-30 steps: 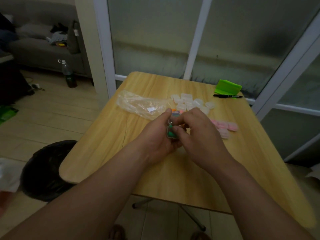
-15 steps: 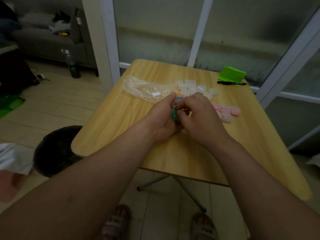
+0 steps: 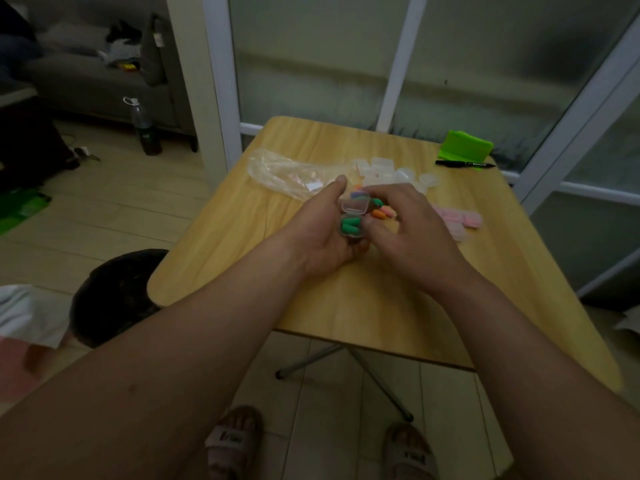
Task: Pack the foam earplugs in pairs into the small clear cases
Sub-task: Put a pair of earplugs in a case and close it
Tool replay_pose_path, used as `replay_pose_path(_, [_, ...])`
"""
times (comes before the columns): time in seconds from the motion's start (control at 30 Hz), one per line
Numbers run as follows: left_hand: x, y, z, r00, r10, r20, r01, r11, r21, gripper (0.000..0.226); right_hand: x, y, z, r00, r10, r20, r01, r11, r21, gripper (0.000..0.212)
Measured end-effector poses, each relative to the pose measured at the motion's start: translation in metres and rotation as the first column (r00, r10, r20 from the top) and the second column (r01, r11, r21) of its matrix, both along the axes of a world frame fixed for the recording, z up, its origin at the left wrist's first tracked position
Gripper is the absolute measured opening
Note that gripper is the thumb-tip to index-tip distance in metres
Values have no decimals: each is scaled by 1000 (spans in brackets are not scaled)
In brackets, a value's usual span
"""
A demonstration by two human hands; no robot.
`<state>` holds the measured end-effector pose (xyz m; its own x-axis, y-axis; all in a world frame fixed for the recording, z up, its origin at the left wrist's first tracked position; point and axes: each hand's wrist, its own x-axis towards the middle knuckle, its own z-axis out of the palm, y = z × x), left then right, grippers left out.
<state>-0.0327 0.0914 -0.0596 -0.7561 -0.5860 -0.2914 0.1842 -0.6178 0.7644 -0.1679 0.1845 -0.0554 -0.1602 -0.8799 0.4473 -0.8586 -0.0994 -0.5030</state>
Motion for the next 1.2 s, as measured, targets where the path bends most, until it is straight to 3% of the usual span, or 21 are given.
replay_pose_path(0.17, [1, -4, 5, 999, 3, -50, 0, 998, 55, 74, 4, 4, 0, 993, 92, -76, -94, 995, -26, 29])
replay_pose_path(0.37, [4, 6, 8, 996, -66, -62, 68, 997, 21, 34, 13, 4, 0, 998, 57, -13, -56, 998, 27, 32])
replay_pose_path(0.43, [6, 7, 7, 993, -107, -56, 105, 994, -33, 28, 9, 6, 0, 998, 48, 46, -50, 998, 30, 40])
replay_pose_path(0.53, [8, 11, 6, 990, -138, -18, 135, 982, -133, 38, 5, 9, 0, 995, 46, 94, -49, 998, 38, 61])
replay_pose_path(0.67, [4, 11, 3, 997, -78, 26, 81, 987, -139, 46, 2, 9, -4, 995, 47, 91, -55, 995, 88, 82])
replay_pose_path(0.83, [-1, 17, 6, 1000, 4, 22, 0, 986, -166, 43, -4, 9, -9, 998, -32, -56, 34, 999, 26, 60])
replay_pose_path(1.07, [-13, 30, 3, 999, 45, -10, -46, 976, -212, 39, -5, 15, -10, 987, -132, -97, 131, 991, -10, 32])
replay_pose_path(1.2, [-22, 32, 1, 996, 80, -25, -84, 972, -221, 38, -6, 16, -7, 981, -166, -100, 165, 986, -17, 27])
